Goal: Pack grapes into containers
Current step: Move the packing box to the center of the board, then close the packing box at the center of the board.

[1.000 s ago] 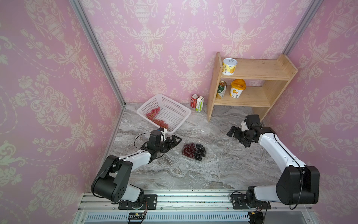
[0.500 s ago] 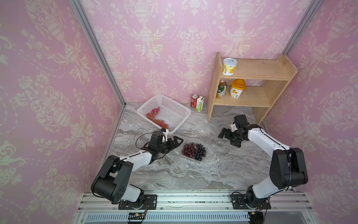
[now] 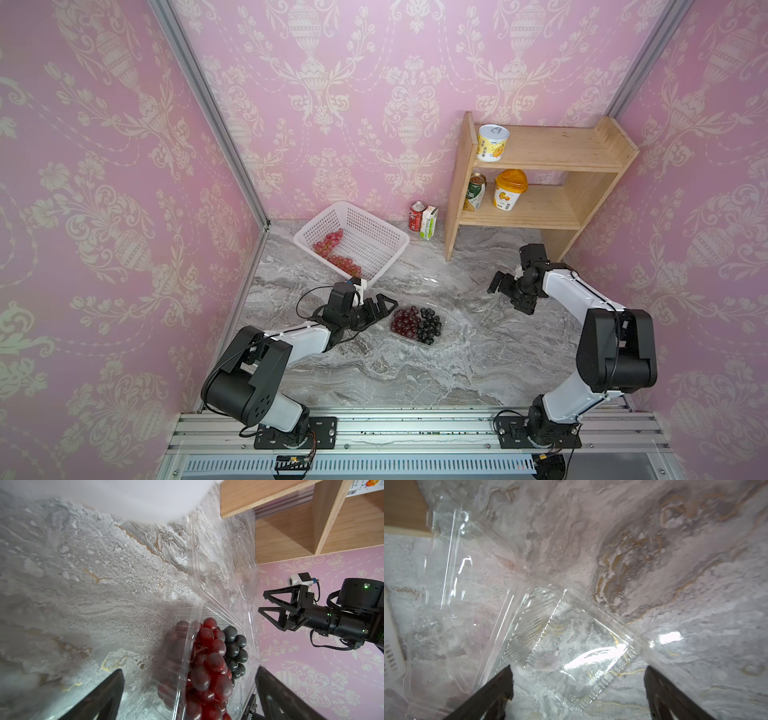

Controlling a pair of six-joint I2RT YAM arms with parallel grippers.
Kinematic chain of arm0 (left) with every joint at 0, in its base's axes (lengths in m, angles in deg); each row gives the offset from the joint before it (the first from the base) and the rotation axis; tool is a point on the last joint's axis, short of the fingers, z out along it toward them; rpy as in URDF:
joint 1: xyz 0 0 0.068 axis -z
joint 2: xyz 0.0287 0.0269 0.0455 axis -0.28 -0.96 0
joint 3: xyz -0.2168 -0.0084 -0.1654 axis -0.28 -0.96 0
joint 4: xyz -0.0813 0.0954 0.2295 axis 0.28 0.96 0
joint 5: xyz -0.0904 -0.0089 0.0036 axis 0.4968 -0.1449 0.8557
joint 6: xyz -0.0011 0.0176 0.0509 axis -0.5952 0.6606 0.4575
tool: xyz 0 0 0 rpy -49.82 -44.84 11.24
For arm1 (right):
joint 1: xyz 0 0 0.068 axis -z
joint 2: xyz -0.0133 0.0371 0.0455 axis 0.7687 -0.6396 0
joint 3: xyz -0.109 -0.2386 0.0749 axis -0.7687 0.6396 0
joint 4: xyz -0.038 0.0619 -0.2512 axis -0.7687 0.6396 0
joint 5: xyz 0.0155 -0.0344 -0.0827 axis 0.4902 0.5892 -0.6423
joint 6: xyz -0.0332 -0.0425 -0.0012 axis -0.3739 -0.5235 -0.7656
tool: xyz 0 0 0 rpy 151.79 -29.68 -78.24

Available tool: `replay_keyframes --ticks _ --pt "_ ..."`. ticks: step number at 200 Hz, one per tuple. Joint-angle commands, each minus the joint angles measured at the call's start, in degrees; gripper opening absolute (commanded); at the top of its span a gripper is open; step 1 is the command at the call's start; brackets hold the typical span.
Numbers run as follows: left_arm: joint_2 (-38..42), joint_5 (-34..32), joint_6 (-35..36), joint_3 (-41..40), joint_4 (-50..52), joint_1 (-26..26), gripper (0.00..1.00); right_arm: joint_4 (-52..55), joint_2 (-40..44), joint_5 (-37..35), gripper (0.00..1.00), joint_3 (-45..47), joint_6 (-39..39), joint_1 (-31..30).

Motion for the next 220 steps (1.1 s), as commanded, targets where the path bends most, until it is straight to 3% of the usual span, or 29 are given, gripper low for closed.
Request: replay_keyframes --ticks 1,25,62,99,131,169,220 --pt "-0.51 0.4 -0.99 -0.25 -1.9 0.55 0.99 3.03 2.41 -3.86 1.0 -2.6 -2.1 0.22" --pt "-0.43 1.11 -0.27 0.99 -0.7 0.51 0.99 3.09 5.8 -2.78 1.0 -3.08 -1.97 -1.27" --pt "6.28 -2.33 6.96 5.66 13.26 0.51 0.99 2.39 9.39 5.6 1.0 -5.41 -1.71 -11.21" --pt "13.73 -3.64 8.22 7.67 19.76 0.57 0.99 -7.44 6.93 14.23 1.0 2.88 4.84 -17.4" --pt "15.08 -1.82 3.61 5.19 16.09 1.01 0.99 -14.18 3.78 15.6 1.0 5.69 10.56 -20.75" --pt "15.09 -2.4 1.92 4.02 14.25 3.11 0.99 -14.45 -1.22 13.65 0.99 2.82 11.75 -24.38" --pt "12.92 -2.78 0.15 2.5 10.75 4.46 0.99 -14.76 -8.4 9.7 0.98 -1.32 12.49 -24.64"
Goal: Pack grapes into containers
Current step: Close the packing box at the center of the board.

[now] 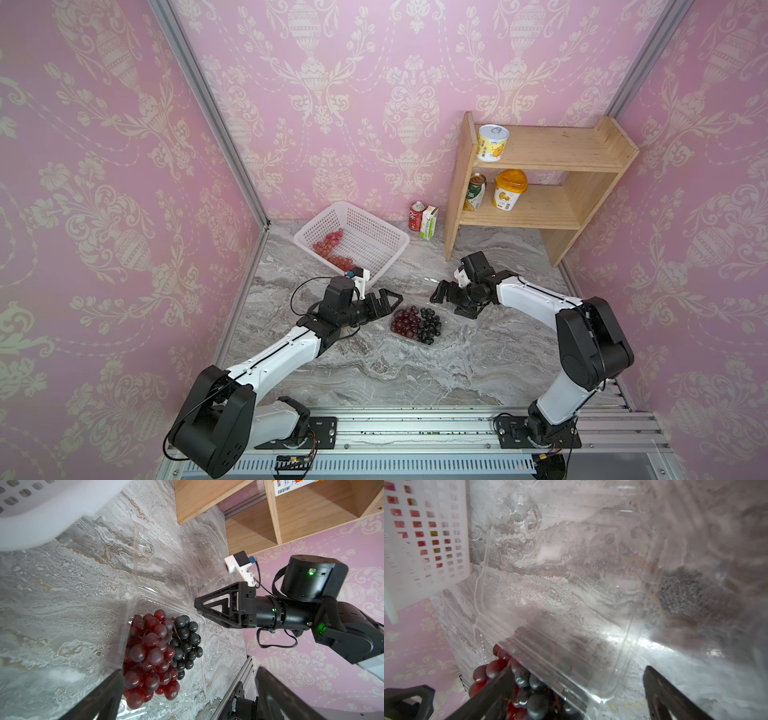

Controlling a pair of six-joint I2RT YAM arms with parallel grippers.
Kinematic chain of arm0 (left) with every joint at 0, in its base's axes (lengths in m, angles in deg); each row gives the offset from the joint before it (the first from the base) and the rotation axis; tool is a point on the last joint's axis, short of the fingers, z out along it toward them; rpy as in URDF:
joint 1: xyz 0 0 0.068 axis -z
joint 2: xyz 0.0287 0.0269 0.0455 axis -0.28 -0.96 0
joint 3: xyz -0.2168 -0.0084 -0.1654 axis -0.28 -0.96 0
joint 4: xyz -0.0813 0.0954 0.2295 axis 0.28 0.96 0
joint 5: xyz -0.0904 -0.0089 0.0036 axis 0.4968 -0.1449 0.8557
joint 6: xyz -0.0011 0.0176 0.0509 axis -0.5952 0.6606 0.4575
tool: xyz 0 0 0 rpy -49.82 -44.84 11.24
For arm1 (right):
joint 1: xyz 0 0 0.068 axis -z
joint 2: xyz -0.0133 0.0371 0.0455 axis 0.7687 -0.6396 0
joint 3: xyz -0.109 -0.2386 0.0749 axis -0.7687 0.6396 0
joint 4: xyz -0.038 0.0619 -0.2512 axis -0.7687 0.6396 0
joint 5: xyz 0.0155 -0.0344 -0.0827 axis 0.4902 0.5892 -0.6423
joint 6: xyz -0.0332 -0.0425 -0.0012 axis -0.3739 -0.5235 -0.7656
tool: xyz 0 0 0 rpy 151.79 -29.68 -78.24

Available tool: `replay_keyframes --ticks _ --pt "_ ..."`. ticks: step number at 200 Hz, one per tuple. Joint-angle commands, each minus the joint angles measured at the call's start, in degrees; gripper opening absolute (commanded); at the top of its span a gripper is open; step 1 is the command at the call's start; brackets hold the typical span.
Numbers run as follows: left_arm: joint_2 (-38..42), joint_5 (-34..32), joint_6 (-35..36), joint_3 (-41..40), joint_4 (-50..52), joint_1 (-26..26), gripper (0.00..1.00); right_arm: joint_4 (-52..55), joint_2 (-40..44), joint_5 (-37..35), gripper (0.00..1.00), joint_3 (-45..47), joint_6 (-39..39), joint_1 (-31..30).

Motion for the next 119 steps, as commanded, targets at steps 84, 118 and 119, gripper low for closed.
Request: replay_keyframes --ticks 84,118,119 --pt "-3.77 -0.79 -4.11 -1.56 -3.78 2.3 0.99 -13.49 -8.72 2.4 0.97 -2.93 2.01 1.17" --pt "-6.39 -0.76 -6.47 -2.05 -6.8 3.35 0.99 -14.09 -10.01 2.65 0.91 -3.51 1.41 1.57" --pt "-6.49 -0.78 -6.53 -2.07 -6.91 3.37 0.99 -14.04 -10.05 2.67 0.9 -3.52 1.36 1.62"
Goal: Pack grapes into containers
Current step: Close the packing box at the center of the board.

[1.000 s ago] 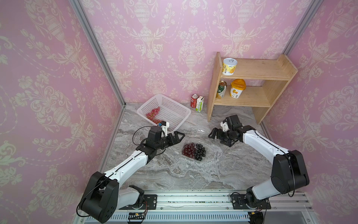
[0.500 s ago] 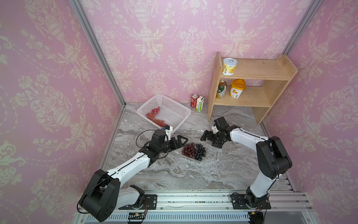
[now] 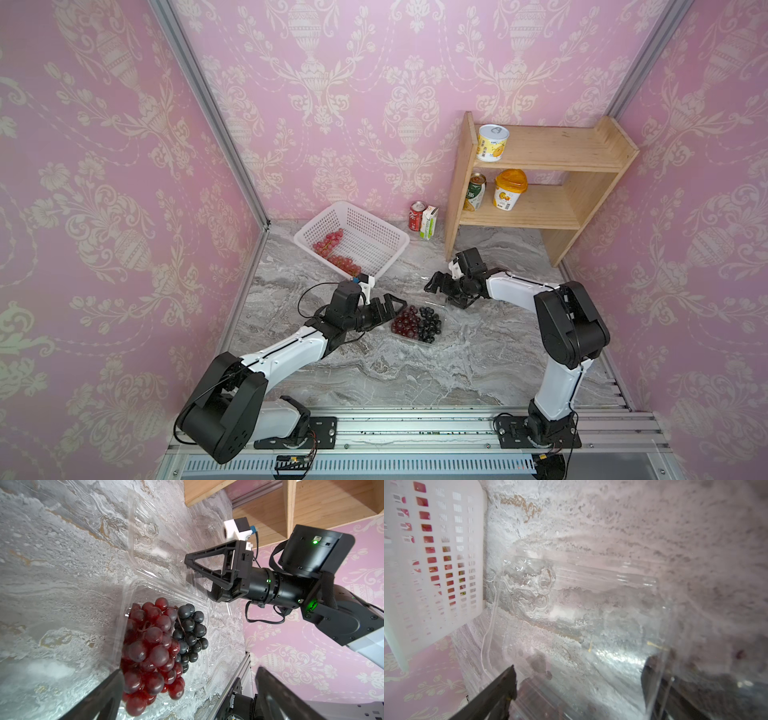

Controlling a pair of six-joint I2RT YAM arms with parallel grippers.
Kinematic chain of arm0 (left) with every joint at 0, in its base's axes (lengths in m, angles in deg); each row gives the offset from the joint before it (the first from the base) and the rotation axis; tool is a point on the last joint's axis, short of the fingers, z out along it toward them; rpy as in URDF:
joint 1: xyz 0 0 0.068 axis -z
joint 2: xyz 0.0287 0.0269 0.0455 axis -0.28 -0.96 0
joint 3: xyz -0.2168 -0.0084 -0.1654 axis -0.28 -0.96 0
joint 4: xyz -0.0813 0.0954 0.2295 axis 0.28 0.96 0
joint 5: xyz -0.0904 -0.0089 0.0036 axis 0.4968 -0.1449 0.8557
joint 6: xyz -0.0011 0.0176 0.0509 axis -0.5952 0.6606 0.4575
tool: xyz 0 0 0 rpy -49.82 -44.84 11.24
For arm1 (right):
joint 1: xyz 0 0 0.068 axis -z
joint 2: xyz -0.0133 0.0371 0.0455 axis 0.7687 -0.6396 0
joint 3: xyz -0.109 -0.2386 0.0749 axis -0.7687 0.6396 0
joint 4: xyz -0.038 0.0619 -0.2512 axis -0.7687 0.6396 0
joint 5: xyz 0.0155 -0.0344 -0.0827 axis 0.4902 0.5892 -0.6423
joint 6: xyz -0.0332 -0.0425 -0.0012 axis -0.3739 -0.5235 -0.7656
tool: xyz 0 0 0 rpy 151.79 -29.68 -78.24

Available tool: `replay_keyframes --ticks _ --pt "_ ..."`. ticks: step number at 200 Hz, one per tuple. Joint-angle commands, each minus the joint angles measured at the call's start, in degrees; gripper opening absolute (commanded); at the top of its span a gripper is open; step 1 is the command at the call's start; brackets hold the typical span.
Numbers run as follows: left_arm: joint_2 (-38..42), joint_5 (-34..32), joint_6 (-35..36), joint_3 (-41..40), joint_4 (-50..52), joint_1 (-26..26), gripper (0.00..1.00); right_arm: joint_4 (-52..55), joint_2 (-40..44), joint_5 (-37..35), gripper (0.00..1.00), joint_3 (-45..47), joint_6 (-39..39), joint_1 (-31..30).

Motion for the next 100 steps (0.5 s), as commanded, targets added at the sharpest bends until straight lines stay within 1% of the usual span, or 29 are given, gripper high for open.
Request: replay_keyframes --ticks 1,36,65,85,100 --pt "-1.66 -0.77 -2.51 -0.35 -2.67 0.99 0.99 -1.65 -1.83 0.98 0.9 -0.64 -0.11 0.57" --pt "-2.21 -1.58 -3.21 0.14 -3.13 2.36 0.99 -1.45 -3.22 1.45 0.8 -0.82 -1.01 0.92" --pt "-4.35 -1.68 -3.02 0.75 -3.66 3.19 0.99 -2.02 -3.17 1.38 0.73 -0.52 -1.11 1.26" --pt "-5.35 -1.94 -3.26 0.62 -4.48 3.38 0.99 -1.29 -3.09 1.2 0.62 -0.88 -1.7 1.51" --pt "-5.58 -2.26 -3.24 0.36 -4.56 3.38 0.99 -0.91 -3.09 1.07 0.56 -1.16 -2.2 1.63"
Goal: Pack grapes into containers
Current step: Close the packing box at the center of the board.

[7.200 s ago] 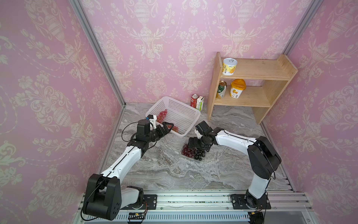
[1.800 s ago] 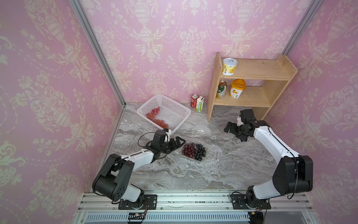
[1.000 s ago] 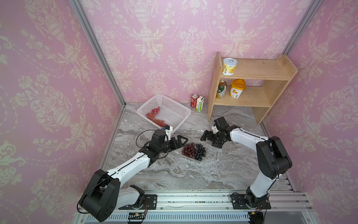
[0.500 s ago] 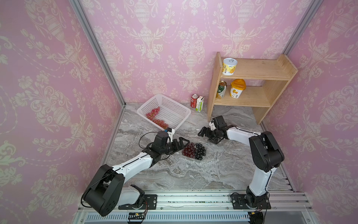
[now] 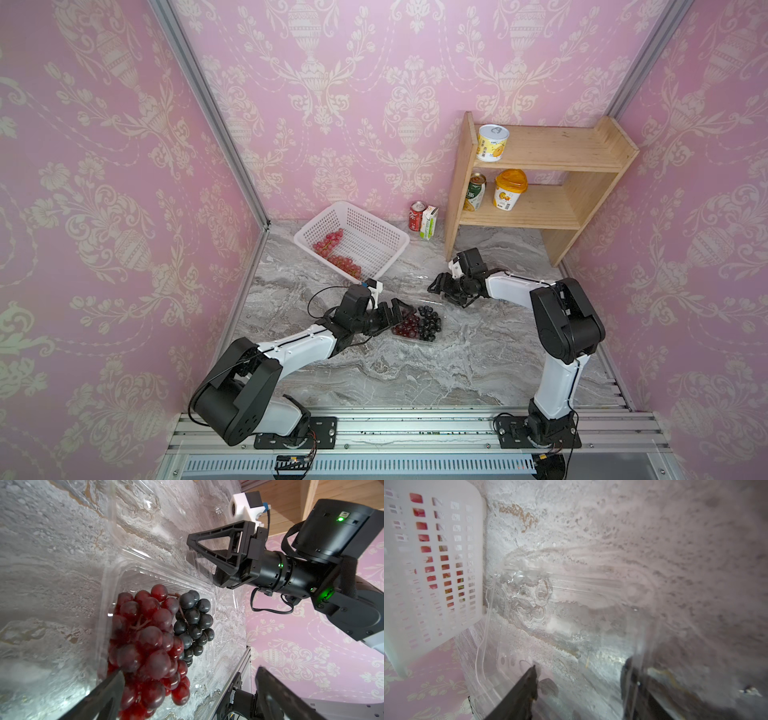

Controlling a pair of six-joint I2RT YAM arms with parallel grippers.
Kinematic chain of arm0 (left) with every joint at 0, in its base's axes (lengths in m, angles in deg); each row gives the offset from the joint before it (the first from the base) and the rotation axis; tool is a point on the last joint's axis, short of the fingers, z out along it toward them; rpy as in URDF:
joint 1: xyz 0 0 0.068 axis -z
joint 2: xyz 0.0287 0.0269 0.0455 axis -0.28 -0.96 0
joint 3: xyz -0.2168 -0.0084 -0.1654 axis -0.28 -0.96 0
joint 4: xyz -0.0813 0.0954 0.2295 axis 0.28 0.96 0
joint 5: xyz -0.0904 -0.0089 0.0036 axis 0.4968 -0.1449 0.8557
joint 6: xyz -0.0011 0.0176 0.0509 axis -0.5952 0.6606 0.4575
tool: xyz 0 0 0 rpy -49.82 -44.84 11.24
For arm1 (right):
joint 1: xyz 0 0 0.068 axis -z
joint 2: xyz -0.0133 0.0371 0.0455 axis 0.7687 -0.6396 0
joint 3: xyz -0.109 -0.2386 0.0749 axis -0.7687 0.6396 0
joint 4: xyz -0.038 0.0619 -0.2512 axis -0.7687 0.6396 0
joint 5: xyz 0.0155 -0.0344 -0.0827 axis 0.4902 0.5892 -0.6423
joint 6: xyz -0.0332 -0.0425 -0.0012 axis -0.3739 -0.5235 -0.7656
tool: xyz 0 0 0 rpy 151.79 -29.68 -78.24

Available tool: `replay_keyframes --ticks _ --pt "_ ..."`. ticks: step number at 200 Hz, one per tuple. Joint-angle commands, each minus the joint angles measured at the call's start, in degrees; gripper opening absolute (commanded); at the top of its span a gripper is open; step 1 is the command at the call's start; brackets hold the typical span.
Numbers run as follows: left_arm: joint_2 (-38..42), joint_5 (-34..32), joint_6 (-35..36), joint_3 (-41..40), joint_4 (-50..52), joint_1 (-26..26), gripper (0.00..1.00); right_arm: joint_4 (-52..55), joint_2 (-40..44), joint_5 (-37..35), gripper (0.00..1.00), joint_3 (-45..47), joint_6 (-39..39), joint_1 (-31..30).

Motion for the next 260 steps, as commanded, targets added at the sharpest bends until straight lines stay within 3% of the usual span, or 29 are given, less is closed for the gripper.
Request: replay_keyframes --ticks 1,82,139,177,221,260 --pt "-0.55 -1.99 -0.9 0.37 -1.05 0.45 0.99 1.29 -0.92 -0.31 0.56 -0.95 -1.4 0.53" --pt "-0.59 -2.41 -0.4 -0.01 -0.8 0.45 0.99 0.26 1.84 0.04 0.33 -0.9 -4.74 0.9" --pt "-0.41 -2.81 -0.09 -0.9 -1.01 0.49 0.99 -0.86 7.51 -1.78 0.31 1.92 -9.12 0.91" --pt "0.84 -3.11 2.22 1.47 2.62 0.27 0.99 -0.67 10.37 -3.01 0.2 3.77 -11.68 0.61" --pt "5.14 -3.62 6.52 5.67 11.0 -1.16 0.99 -2.29 14.26 -3.32 0.21 6.56 -13.78 -0.3" --pt "9.43 -2.88 10.1 9.92 18.38 -5.59 0.99 -3.06 18.56 -4.15 0.22 9.15 -16.66 -1.02"
